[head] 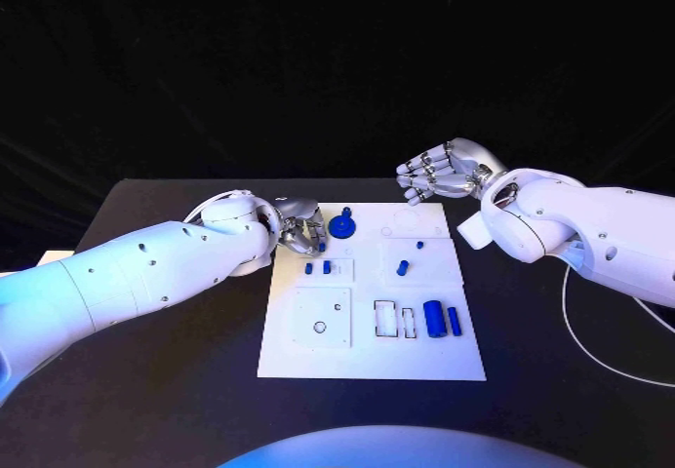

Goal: Assemble the parts on the task board

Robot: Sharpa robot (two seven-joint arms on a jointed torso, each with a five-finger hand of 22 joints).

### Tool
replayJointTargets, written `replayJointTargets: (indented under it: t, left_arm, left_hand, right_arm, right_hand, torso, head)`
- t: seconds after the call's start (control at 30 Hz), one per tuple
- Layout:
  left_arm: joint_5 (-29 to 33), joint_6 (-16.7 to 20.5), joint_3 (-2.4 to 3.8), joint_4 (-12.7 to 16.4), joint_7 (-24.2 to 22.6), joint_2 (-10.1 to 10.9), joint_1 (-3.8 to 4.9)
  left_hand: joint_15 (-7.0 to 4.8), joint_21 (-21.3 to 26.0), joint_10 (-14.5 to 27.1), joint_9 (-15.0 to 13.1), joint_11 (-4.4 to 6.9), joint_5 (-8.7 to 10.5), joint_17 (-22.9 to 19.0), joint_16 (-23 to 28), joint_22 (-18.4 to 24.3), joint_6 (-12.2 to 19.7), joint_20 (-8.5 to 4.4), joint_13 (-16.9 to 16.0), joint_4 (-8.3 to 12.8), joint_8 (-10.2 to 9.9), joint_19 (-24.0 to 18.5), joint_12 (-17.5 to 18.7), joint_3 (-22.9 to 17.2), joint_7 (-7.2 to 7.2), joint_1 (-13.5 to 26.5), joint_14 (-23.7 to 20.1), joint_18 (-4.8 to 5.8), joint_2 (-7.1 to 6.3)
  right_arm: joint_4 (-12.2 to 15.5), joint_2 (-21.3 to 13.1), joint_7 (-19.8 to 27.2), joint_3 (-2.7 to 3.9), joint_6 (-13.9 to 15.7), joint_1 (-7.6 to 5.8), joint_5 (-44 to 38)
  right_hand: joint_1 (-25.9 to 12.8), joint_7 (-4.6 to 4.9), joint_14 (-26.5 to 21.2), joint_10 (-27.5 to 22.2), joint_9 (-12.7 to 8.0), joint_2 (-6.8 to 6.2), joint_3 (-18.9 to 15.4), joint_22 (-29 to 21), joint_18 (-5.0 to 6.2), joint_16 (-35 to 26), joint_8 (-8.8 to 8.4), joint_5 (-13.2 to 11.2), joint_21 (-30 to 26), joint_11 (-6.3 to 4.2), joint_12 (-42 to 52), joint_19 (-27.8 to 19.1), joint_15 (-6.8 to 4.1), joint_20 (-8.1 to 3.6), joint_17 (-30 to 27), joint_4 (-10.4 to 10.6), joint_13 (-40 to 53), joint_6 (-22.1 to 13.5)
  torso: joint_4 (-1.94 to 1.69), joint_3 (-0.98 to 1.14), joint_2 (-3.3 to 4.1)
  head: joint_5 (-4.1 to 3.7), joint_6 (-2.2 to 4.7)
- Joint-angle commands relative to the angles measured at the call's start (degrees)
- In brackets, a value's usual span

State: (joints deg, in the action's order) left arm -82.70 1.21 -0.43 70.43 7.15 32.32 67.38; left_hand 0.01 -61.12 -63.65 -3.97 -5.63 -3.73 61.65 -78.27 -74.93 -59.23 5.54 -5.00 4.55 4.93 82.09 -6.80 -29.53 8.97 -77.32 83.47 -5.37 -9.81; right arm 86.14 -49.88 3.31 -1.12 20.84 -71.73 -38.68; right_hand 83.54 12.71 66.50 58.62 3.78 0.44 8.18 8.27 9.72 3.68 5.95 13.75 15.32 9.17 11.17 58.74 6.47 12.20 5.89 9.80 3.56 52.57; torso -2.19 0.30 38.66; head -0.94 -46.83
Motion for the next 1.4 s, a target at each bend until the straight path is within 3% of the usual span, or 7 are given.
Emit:
replayJointTargets:
  t: [0.03, 0.33, 0.47, 0.63, 0.83, 1.13, 1.4]
  left_arm:
    - [0.9, 0.7, 0.07, 0.6, 0.2, 0.6, 0.02]
    - [10.1, 6.0, 0.87, 2.8, -2.8, 4.6, 0.36]
    - [29.8, 12.2, 0.98, 3.6, -10.1, 6.9, 0.51]
    - [57.3, 11.8, 0.81, 5.8, -17.9, 9.4, 0.16]
    - [77.0, 9.2, 0.38, 9.4, -22.7, 12.1, -0.58]
    - [80.0, 7.8, 0.18, 11.6, -24.8, 13.8, -1.44]
    - [80.9, 8.2, 0.16, 12.8, -24.8, 14.2, -1.65]
  left_hand:
    - [0.53, 0.4, 0.5, 0.0, 0.01, 0.37, -0.1, 0.4, -1.0, 0.3, 0.37, 0.1, -0.1, -0.3, 0.1, 0.3, 0.3, -0.01, 0.2, 0.0, -0.23, -0.41]
    - [0.62, 2.9, -0.1, -0.2, -0.10, 0.32, -1.7, 1.1, 0.2, -0.1, 0.58, 0.2, 0.0, 0.0, -0.6, -0.1, -0.5, 0.37, -0.6, -0.6, -0.73, 0.41]
    - [0.70, 8.3, -1.3, -0.4, -0.22, 0.33, -6.1, 3.3, 2.7, -0.9, 0.73, 0.1, 0.2, 0.6, -2.5, -0.8, -1.6, 0.87, -1.5, -2.4, -1.71, 1.42]
    - [1.09, 26.1, -1.0, -0.4, -0.65, 0.36, -22.9, 13.3, 11.2, -0.9, 1.16, 0.5, -0.5, 0.8, -10.1, -1.6, -1.7, 1.50, -1.1, -10.5, -4.58, 1.99]
    - [1.06, 30.1, -1.6, -0.4, -0.37, 0.41, -25.6, 14.9, 13.5, -1.0, 1.23, 0.3, -1.5, 1.1, -11.6, -2.8, 0.4, 1.26, 0.2, -11.8, -5.09, 2.04]
    - [1.06, 30.8, -1.4, -0.5, -0.38, 0.40, -27.5, 15.9, 14.1, -0.9, 1.23, 0.2, -1.7, 1.3, -11.8, -3.3, 1.4, 1.31, 0.2, -12.7, -5.10, 2.23]
    - [1.06, 31.1, -1.3, -0.5, -0.37, 0.37, -28.0, 16.2, 14.3, -0.8, 1.23, 0.2, -1.7, 1.3, -11.9, -3.5, 1.7, 1.31, 0.2, -12.9, -5.10, 2.42]
  right_arm:
    - [-0.3, 0.0, 0.1, 0.01, -1.3, 0.02, -0.7]
    - [-3.6, -0.7, -1.6, 0.01, -6.7, 0.02, -13.6]
    - [-4.8, -1.4, -3.0, 0.02, -9.2, 0.01, -24.5]
    - [-4.8, -1.8, -5.5, 0.02, -11.8, 0.10, -39.1]
    - [-3.3, -1.9, -8.4, 0.02, -13.3, 1.34, -52.7]
    - [-3.3, -0.6, -11.2, 0.01, -14.1, 3.42, -62.0]
    - [-3.0, 0.3, -9.1, 0.01, -15.9, 4.57, -63.3]
  right_hand:
    - [-0.5, 0.45, -0.3, 0.1, -0.1, -0.01, 0.5, -0.1, 0.68, -0.1, -0.23, 0.3, -0.4, 0.32, -0.4, 0.3, 0.14, 0.02, -0.2, -0.1, -0.1, 0.0]
    - [2.0, -1.38, 3.5, 2.5, 0.2, -2.64, 2.7, 0.0, 0.89, 1.3, 0.50, -1.3, 0.6, -1.17, -0.6, 3.7, -1.53, -1.69, -0.7, -4.8, 0.0, 3.1]
    - [2.5, -2.53, 7.3, 4.8, 0.2, -3.85, 3.5, 1.3, 0.73, 2.5, 0.74, -1.6, 3.0, -2.25, -0.7, 6.4, -3.00, -3.44, -0.3, -7.0, -0.1, 5.3]
    - [1.7, -3.72, 14.4, 7.3, 0.1, -4.78, 3.6, 4.1, 0.83, 5.3, 0.59, -1.8, 8.0, -3.66, -1.4, 10.7, -5.18, -5.53, 1.5, -8.6, -0.1, 7.3]
    - [-0.2, -4.87, 20.1, 9.3, 0.1, -5.49, 4.0, 7.5, 0.71, 9.6, -0.04, -2.2, 13.6, -4.90, -3.0, 13.9, -6.94, -7.19, 4.8, -8.8, -0.1, 8.8]
    - [-2.7, -5.21, 19.6, 8.1, 0.0, -7.34, 6.7, 16.7, 0.34, 28.0, -2.14, -2.7, 25.6, -4.84, -6.5, 14.3, -7.34, -7.83, 16.2, -8.7, 0.0, 9.4]
    - [-2.8, -5.28, 18.0, 7.3, 0.0, -7.60, 8.4, 22.0, 0.19, 31.5, -2.17, -2.5, 31.0, -5.00, -7.0, 12.1, -7.51, -7.84, 18.9, -9.2, 0.0, 9.5]
  torso:
    - [-0.06, -0.02, -0.02]
    - [-0.08, -0.08, -0.09]
    - [-0.04, -0.03, -0.09]
    - [-0.08, -0.18, 0.01]
    - [0.11, -0.30, -0.09]
    - [0.09, -0.40, -0.11]
    - [0.16, -0.35, -0.06]
  head:
    - [0.04, 0.07]
    - [0.10, 0.44]
    - [0.19, 0.77]
    - [-0.78, 1.41]
    - [-2.20, 2.13]
    - [-2.25, 2.33]
    - [-2.25, 2.25]
